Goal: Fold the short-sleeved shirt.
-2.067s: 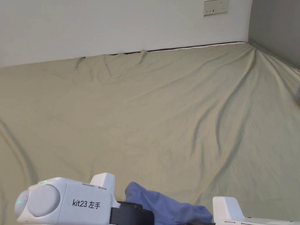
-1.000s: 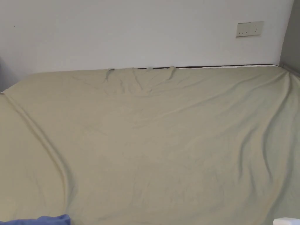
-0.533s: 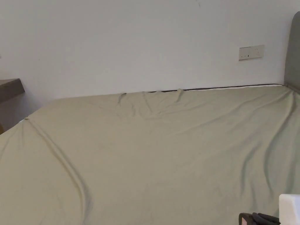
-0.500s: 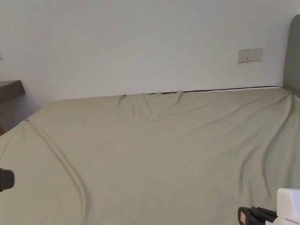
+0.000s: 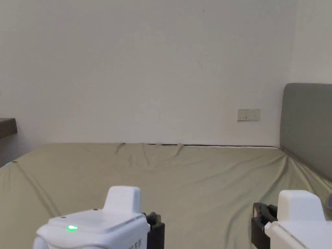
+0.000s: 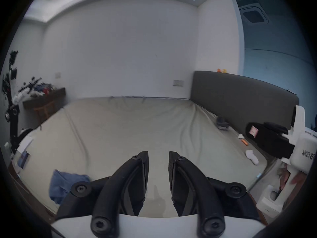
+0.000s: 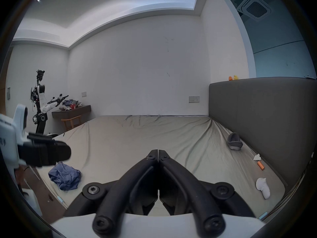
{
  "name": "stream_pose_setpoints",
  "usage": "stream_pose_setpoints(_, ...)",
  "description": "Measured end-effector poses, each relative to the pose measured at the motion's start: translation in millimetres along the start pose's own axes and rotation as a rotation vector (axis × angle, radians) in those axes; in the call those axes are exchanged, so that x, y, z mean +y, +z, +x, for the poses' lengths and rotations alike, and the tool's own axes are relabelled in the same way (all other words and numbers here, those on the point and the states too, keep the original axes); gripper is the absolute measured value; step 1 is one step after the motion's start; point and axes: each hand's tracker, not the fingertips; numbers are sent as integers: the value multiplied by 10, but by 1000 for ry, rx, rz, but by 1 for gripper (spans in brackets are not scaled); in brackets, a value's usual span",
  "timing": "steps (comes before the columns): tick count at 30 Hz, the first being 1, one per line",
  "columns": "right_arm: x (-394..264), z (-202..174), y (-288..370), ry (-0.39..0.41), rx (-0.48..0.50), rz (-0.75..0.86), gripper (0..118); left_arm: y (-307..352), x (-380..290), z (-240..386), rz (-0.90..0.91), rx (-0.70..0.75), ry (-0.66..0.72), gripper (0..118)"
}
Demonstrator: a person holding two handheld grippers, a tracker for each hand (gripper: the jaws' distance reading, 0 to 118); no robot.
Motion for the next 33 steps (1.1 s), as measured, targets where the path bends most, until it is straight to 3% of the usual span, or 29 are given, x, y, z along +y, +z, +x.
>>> stream_pose_setpoints(9, -75, 52, 105, -3, -6, -10, 0, 223, 87, 79, 47, 94, -13, 20)
stream_pose_setpoints(10, -72, 52, 104, 5, -7, -14, 0, 242, 101, 55, 47, 94, -3, 29)
stream_pose_setpoints(11, -68, 48, 101, 13, -6, -20, 3, 256, 111, 35, 51, 104, 16, 46)
stream_pose_setpoints(12, -62, 44, 101, 13, -6, -27, 17, 264, 125, 42, 63, 116, 51, 74)
stream_pose_setpoints(13, -54, 40, 96, 12, -6, -36, 56, 253, 130, 26, 63, 137, 80, 115)
stream_pose_setpoints(14, -44, 43, 70, 15, -4, -44, 95, 228, 147, 8, 39, 162, 97, 113)
stream_pose_setpoints(15, -83, 49, 36, -24, -24, -86, 118, 329, 156, 69, 60, 165, 87, 112)
stream_pose_setpoints(16, -108, 31, 110, 15, -54, -26, 117, 348, 176, 78, 66, 174, 63, 114)
stream_pose_setpoints(17, -53, 1, 81, 67, -22, 28, 118, 394, 182, 105, 90, 173, 40, 115)
stream_pose_setpoints(18, -184, 11, 35, -109, -10, -132, 118, 438, 191, 142, 110, 171, 19, 115)
stream_pose_setpoints(19, -38, -24, 79, 101, -99, 54, 118, 479, 203, 183, 110, 174, 15, 115)
stream_pose_setpoints(20, -125, -34, 48, -2, -71, -30, 118, 440, 160, 94, 114, 174, 11, 115)
stream_pose_setpoints(21, -59, 101, 84, -36, -38, -31, 118, 445, 156, 103, 123, 170, 1, 115)
stream_pose_setpoints(22, -13, 144, 118, -38, -29, 33, 118, 449, 151, 119, 138, 165, -3, 115)
stream_pose_setpoints(27, 78, 208, 221, -110, 2, 43, 118, 396, 141, 172, 92, 147, -33, 115)
stream_pose_setpoints(33, 96, 236, 271, -174, -100, 60, 118, 451, 152, 184, 131, 133, -47, 115)
